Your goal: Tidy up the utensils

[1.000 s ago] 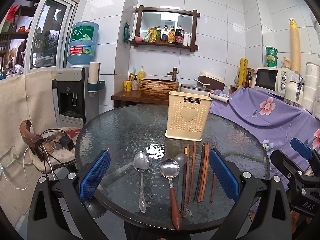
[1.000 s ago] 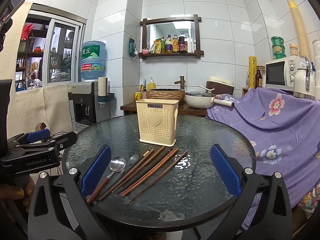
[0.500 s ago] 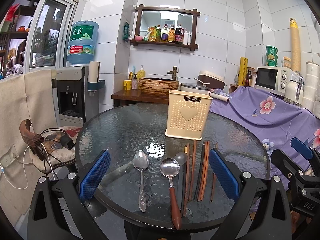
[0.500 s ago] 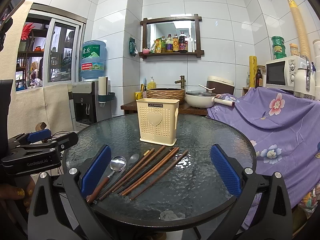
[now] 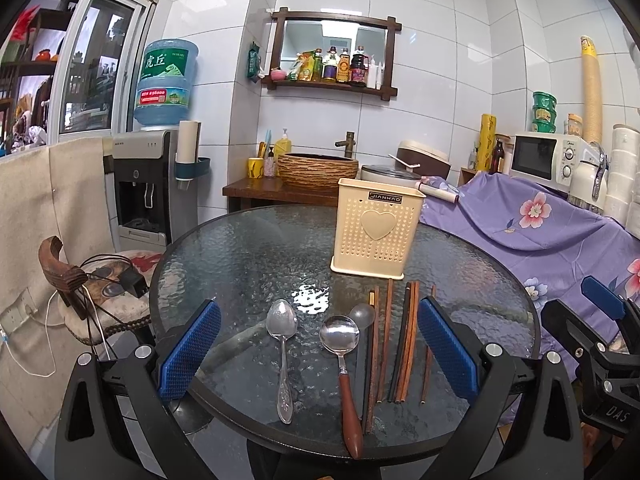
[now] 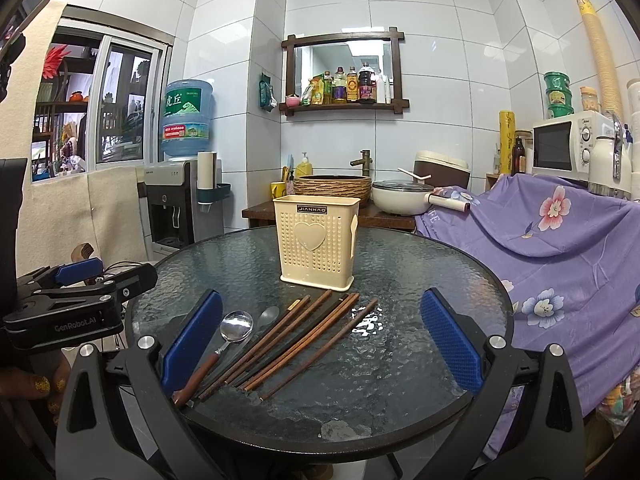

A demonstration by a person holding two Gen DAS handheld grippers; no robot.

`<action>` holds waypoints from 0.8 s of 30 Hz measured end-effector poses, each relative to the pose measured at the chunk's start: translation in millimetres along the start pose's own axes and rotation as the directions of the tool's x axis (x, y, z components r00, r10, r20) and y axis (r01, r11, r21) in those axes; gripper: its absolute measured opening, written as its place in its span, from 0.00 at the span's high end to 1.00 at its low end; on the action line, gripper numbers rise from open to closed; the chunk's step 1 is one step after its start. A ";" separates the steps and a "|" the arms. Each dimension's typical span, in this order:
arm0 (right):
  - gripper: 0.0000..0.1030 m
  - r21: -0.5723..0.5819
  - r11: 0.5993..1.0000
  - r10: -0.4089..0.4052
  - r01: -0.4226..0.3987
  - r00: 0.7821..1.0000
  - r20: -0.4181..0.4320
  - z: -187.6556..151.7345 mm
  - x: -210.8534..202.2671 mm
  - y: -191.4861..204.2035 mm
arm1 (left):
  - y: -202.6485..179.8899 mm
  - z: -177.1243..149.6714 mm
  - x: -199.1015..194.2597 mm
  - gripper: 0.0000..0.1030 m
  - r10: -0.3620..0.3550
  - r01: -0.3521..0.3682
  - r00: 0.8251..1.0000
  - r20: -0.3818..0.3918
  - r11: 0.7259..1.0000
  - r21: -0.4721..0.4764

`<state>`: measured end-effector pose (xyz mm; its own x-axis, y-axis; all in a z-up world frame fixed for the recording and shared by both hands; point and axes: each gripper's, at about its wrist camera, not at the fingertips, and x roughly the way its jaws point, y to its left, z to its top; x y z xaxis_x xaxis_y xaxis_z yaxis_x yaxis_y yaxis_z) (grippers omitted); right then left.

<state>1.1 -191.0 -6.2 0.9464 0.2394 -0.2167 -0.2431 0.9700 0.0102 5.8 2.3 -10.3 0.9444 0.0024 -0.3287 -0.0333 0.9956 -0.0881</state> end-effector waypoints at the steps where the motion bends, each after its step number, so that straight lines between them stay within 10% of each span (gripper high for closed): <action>1: 0.05 0.000 1.000 0.000 0.000 1.000 0.000 0.8 -0.5 -0.1 | 0.0 0.3 0.2 0.06 0.000 0.000 1.000 0.000 1.000 0.000; 17: 0.05 -0.003 1.000 -0.003 0.003 1.000 -0.009 -5.6 2.9 3.5 | 1.6 -5.5 5.3 0.06 0.007 -0.007 1.000 -0.020 1.000 -0.003; 24: 0.05 -0.014 0.997 -0.079 0.078 0.993 -0.093 -10.3 23.6 -10.7 | 30.9 -16.3 28.9 0.06 0.036 -0.046 0.988 -0.153 0.997 -0.063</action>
<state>23.8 -196.1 -21.4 0.9389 0.1567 -0.3066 -0.1710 0.9851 -0.0202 26.7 31.6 -37.9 0.8813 0.0235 -0.4720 -0.0971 0.9865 -0.1322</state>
